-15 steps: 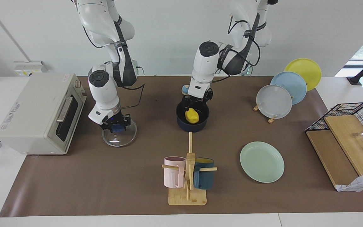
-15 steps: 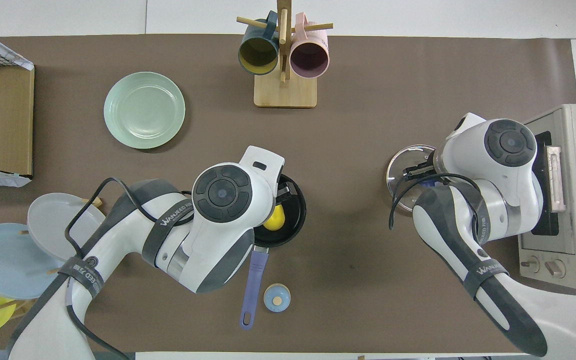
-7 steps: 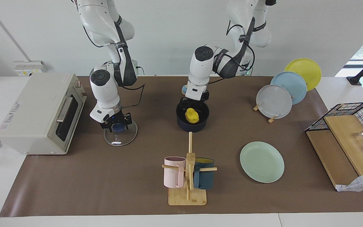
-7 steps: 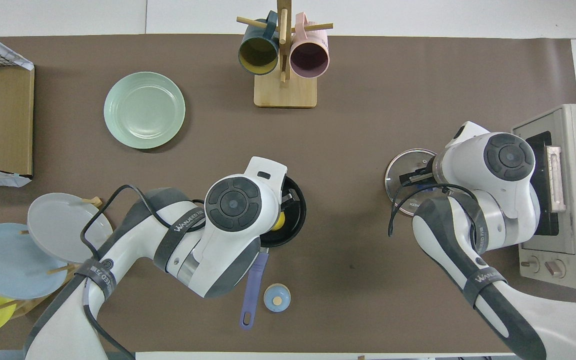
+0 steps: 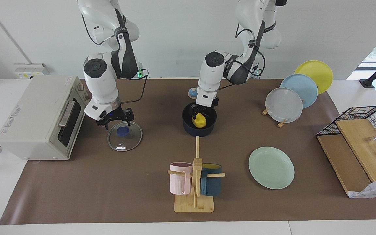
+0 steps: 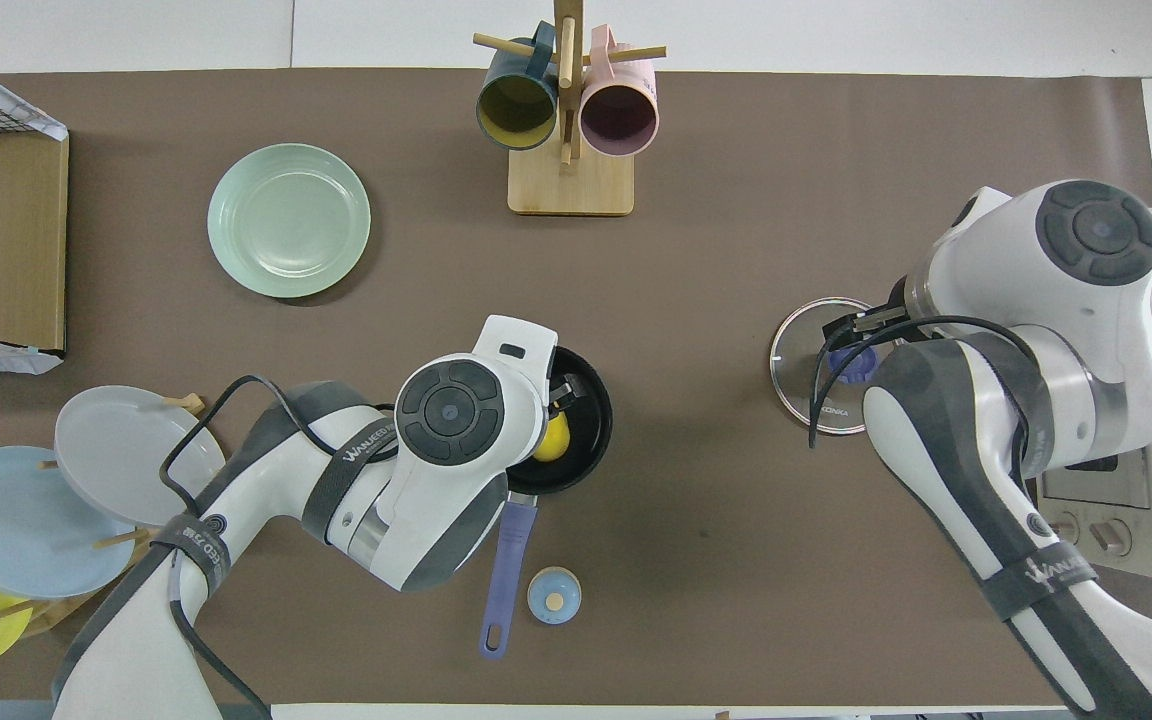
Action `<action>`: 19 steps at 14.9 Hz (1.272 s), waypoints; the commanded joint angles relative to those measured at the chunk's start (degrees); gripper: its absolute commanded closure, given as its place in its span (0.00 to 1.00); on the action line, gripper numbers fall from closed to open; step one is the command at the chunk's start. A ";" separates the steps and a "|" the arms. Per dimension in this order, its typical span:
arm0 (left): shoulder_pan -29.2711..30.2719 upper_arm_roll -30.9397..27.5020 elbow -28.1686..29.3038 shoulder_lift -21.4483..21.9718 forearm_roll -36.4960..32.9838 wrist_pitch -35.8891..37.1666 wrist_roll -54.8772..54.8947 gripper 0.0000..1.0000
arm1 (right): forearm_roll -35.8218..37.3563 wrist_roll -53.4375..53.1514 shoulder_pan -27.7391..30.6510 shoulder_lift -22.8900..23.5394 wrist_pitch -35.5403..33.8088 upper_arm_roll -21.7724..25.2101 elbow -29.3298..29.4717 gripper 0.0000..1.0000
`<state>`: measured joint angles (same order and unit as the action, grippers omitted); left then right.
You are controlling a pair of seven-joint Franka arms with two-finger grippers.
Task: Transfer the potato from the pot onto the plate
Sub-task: 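Set the lid down with the right gripper while the left gripper grasps the potato, then carry the yellow potato with the left gripper to the green plate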
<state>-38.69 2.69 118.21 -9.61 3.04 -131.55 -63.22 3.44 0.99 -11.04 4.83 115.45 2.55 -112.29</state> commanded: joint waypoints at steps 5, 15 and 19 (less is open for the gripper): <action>-0.42 -0.06 0.88 -2.43 0.73 -3.89 -2.09 0.00 | -0.63 0.85 3.12 -4.38 -21.13 0.00 13.76 0.00; -0.68 -0.06 0.80 -2.43 0.73 -3.63 -1.56 0.78 | -4.50 0.59 6.90 -8.87 -24.67 0.26 12.71 0.00; -0.42 -0.23 -1.04 -1.30 0.73 -0.83 -1.38 1.00 | -4.67 0.68 7.26 -8.79 -24.40 1.31 13.32 0.00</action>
<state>-38.77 3.02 118.07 -12.31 3.05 -134.12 -64.75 -0.20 0.99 -4.43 -3.66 90.47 3.67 -98.64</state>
